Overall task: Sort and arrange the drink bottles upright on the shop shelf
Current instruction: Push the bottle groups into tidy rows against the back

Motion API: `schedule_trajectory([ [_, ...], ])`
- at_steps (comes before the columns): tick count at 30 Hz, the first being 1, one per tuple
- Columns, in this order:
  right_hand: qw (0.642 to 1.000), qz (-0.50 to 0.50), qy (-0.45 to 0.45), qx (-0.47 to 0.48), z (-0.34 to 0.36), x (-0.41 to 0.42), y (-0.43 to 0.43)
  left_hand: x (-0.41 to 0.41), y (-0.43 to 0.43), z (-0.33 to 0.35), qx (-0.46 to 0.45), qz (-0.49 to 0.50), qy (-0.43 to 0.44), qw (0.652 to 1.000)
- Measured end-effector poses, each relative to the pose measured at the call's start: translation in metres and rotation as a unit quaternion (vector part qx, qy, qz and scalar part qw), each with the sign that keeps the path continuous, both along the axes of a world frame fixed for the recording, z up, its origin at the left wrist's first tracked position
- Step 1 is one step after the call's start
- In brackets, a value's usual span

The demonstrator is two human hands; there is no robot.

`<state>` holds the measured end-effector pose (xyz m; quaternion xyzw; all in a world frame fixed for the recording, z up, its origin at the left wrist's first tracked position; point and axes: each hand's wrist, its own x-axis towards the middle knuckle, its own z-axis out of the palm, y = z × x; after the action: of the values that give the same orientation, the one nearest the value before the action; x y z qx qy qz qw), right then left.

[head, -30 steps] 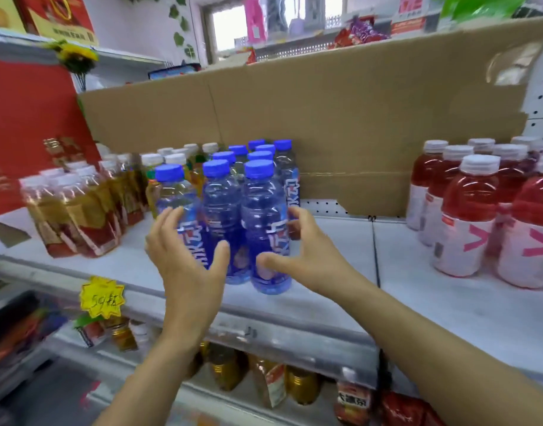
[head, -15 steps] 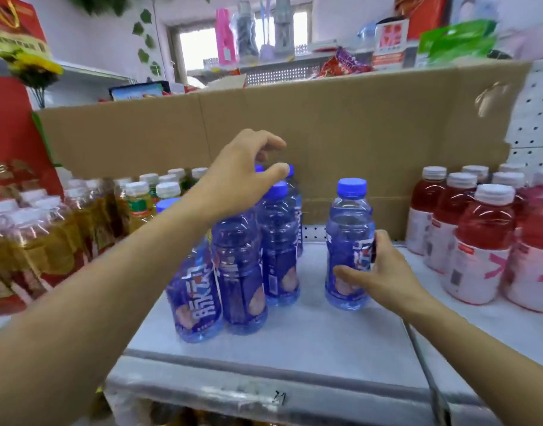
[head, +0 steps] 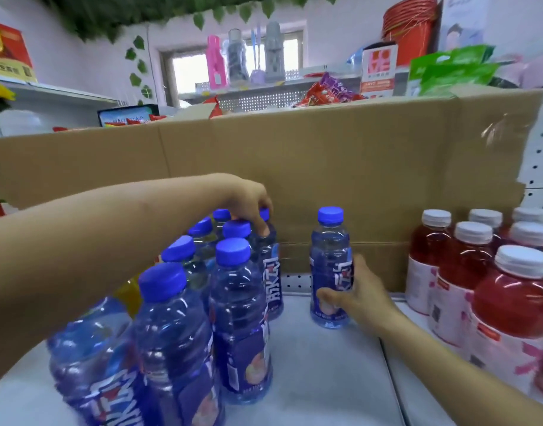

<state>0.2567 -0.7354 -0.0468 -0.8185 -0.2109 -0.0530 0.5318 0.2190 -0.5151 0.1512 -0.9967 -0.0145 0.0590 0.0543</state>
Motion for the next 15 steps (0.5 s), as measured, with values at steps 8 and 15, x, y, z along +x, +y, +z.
schedule_trajectory([
  [8,1.000,-0.012,-0.021,-0.016,0.007,0.024,0.008,0.027,-0.019,-0.015,-0.088,-0.050,-0.091,0.991],
  [15,0.999,-0.041,-0.015,-0.009,0.006,0.023,0.012,0.029,-0.027,-0.014,-0.094,-0.066,-0.094,0.989],
])
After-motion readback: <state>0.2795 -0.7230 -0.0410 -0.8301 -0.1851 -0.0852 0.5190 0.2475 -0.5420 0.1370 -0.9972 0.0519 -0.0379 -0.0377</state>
